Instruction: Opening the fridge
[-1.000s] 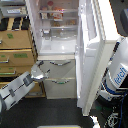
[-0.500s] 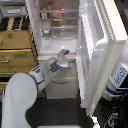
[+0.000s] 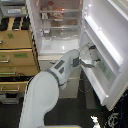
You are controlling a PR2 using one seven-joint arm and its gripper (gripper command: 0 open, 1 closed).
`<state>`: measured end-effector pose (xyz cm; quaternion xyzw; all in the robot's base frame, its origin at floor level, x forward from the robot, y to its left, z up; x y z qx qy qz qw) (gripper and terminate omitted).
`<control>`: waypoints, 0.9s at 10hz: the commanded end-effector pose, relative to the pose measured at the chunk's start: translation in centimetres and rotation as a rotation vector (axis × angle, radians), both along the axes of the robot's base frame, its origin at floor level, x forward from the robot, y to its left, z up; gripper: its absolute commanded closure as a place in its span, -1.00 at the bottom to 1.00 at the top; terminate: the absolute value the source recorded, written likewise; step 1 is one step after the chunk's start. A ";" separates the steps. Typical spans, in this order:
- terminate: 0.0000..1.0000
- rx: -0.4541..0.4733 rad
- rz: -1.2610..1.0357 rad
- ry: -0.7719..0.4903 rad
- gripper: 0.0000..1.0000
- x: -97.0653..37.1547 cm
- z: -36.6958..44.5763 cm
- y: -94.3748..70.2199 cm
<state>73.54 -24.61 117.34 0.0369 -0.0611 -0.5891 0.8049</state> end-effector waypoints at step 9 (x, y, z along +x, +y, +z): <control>-1.00 -0.093 0.058 0.026 -1.00 -17.5 -9.5 23.3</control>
